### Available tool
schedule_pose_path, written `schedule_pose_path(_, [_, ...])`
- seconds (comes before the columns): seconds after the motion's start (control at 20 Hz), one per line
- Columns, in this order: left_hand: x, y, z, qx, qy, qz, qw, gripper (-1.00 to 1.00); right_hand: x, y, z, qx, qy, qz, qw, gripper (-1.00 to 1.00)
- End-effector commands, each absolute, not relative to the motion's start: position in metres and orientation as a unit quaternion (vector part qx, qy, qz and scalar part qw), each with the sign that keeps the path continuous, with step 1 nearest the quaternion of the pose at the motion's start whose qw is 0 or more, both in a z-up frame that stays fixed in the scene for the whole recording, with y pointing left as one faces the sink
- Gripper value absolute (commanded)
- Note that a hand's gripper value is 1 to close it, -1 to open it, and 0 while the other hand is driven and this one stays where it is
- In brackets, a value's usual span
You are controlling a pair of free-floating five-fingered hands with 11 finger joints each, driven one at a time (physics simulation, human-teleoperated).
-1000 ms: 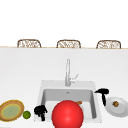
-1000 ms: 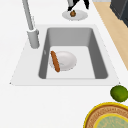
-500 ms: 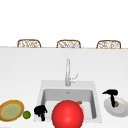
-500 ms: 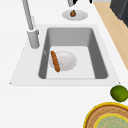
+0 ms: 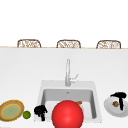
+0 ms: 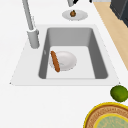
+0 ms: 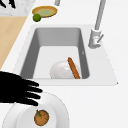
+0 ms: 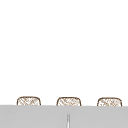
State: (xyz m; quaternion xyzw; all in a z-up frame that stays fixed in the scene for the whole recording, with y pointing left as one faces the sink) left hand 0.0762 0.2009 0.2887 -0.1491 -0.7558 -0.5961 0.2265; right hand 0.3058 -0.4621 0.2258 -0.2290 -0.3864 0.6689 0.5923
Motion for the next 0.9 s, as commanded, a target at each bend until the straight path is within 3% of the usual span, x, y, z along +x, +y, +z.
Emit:
schedule_pose_path(0.0, [0.076,0.201,0.289,-0.149,-0.756,-0.596,0.226,0.00,0.318,-0.469,0.206,-0.228,-0.392,0.674,0.583,-1.00])
schedule_pose_path(0.85, [0.076,0.201,0.289,-0.149,-0.756,-0.596,0.226,0.00,0.402,-0.502,0.113,-0.184,-0.327,0.692,0.617,-1.00])
